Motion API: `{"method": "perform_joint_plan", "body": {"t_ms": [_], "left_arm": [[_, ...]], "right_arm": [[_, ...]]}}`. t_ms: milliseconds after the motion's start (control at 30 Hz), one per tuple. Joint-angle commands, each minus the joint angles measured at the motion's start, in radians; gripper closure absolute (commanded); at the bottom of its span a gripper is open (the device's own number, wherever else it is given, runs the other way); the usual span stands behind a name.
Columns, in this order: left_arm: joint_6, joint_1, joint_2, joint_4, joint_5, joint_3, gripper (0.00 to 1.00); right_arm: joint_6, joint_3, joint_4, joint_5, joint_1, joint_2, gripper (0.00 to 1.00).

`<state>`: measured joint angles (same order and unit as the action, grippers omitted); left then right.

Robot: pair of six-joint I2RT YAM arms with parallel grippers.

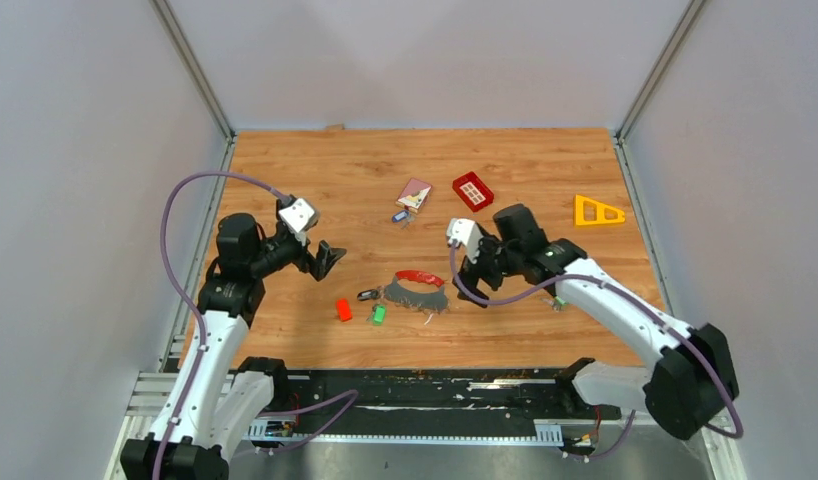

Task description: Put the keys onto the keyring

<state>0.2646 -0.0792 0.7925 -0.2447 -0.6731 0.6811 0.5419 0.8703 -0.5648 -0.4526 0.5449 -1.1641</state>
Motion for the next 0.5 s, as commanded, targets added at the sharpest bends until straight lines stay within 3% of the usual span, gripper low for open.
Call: {"method": "perform_joint_plan", "body": {"t_ms": [0, 267, 467], "left_arm": [[0.019, -0.005, -0.039, 0.043, -0.019, -0.012, 0.00], [0.015, -0.005, -0.044, 0.054, -0.021, -0.020, 0.00], [0.015, -0.006, -0.048, 0.062, -0.027, -0.027, 0.00]], "right_arm": [[0.070, 0.048, 0.009, 0.101, 0.110, -0.118, 0.07], [0.073, 0.139, -0.006, 0.224, 0.197, -0.372, 0.31], [-0.036, 0.232, -0.103, 0.088, 0.173, -0.463, 0.36]]}}
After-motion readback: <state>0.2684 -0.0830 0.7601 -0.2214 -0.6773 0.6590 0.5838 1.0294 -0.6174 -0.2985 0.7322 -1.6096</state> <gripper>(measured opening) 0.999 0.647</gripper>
